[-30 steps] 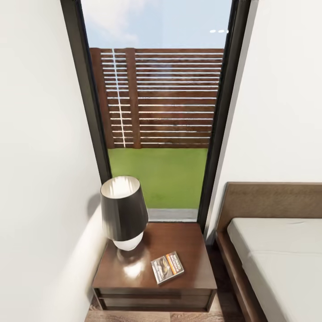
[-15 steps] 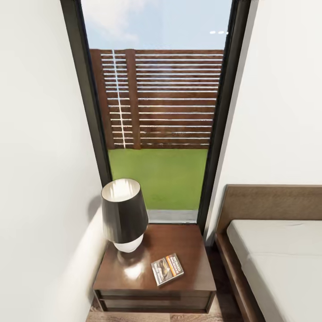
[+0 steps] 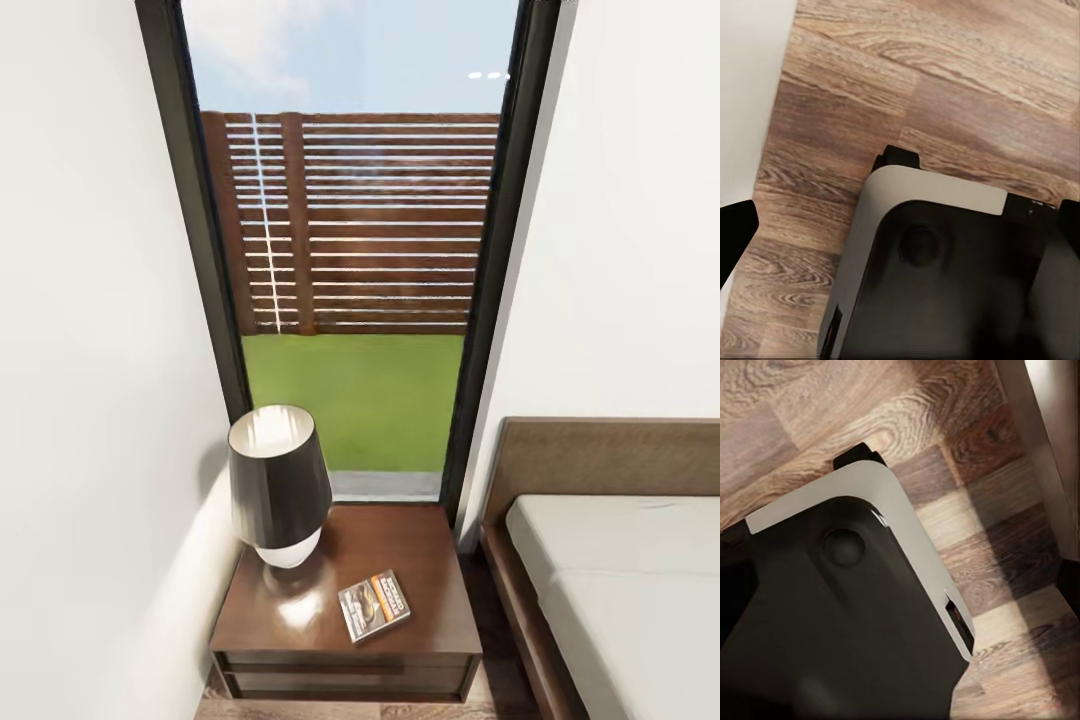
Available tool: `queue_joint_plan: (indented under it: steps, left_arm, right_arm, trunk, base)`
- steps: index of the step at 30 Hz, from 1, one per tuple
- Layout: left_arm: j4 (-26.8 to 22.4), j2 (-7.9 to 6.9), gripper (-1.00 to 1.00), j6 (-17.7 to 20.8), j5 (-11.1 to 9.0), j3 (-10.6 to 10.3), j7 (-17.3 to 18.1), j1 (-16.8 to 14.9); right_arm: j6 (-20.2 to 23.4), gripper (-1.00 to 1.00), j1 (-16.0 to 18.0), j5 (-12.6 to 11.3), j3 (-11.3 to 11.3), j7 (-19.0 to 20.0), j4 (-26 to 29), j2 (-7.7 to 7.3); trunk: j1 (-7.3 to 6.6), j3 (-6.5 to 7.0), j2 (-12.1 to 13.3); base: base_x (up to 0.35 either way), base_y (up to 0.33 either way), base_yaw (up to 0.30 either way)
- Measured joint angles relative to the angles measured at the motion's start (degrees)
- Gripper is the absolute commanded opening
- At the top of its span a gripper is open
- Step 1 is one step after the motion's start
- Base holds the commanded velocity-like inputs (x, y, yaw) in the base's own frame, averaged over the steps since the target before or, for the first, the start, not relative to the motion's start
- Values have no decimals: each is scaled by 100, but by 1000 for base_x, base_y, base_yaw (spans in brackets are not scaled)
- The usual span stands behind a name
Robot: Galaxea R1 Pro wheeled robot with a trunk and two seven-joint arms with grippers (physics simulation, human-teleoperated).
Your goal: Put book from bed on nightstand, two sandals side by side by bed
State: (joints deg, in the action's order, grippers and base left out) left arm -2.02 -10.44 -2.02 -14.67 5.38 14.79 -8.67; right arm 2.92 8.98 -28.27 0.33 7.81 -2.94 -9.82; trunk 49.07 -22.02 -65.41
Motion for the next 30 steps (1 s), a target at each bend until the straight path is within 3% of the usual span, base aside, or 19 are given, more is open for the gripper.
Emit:
queue_joint_plan:
  steps: [6,21,30]
  left_arm:
    - [-7,92,100,7,9,-1,-139,1]
    - [-4,133,100,76,-11,5,-213,2]
    - [-1,488,100,94,-25,4,-213,2]
  right_arm:
    - [1,100,0,58,12,-35,4,0]
    - [8,100,0,63,12,-44,9,0]
    - [-31,100,0,-2,-13,-55,9,-5]
  trunk:
    - [-132,108,241]
    - [-133,108,242]
    - [-132,108,242]
  base:
    - [0,0,0]
    - [0,0,0]
    - [0,0,0]
